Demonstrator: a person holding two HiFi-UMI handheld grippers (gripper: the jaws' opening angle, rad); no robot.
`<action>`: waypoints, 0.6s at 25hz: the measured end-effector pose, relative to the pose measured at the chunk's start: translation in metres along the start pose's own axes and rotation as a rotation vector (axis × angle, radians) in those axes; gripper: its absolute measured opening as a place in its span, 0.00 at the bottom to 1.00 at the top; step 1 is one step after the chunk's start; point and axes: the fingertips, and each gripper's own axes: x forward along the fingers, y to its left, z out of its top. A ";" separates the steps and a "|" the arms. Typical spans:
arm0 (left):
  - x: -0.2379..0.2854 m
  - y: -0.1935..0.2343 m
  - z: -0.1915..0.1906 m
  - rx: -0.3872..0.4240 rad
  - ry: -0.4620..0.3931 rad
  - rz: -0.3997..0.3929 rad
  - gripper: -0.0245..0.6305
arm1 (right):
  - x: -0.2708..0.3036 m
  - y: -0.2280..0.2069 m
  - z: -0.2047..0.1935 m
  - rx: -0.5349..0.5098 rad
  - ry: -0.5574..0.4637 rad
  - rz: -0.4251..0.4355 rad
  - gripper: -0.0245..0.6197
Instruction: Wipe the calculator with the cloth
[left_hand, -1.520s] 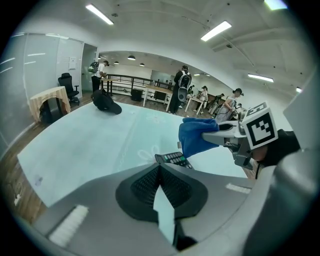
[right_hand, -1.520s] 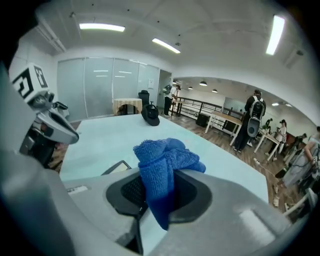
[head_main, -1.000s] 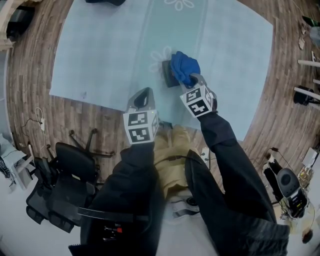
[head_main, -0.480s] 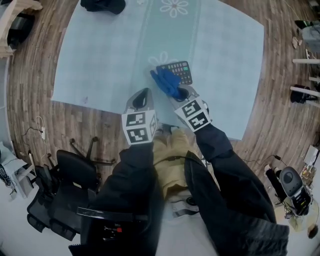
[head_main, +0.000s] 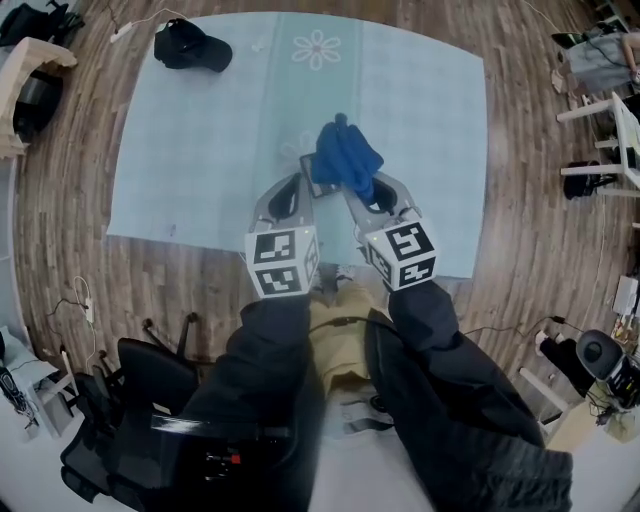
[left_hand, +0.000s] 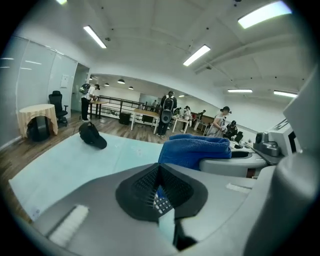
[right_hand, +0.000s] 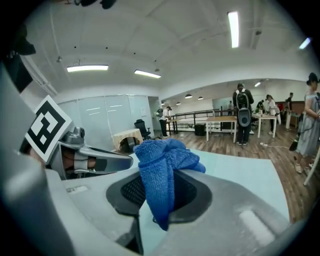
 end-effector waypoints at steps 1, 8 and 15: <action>-0.002 -0.008 0.010 0.014 -0.021 -0.016 0.04 | -0.008 -0.002 0.009 0.000 -0.024 -0.018 0.18; -0.015 -0.051 0.058 0.099 -0.119 -0.084 0.04 | -0.052 -0.017 0.058 0.007 -0.152 -0.110 0.18; -0.031 -0.084 0.090 0.170 -0.195 -0.120 0.04 | -0.082 -0.023 0.094 -0.003 -0.255 -0.162 0.18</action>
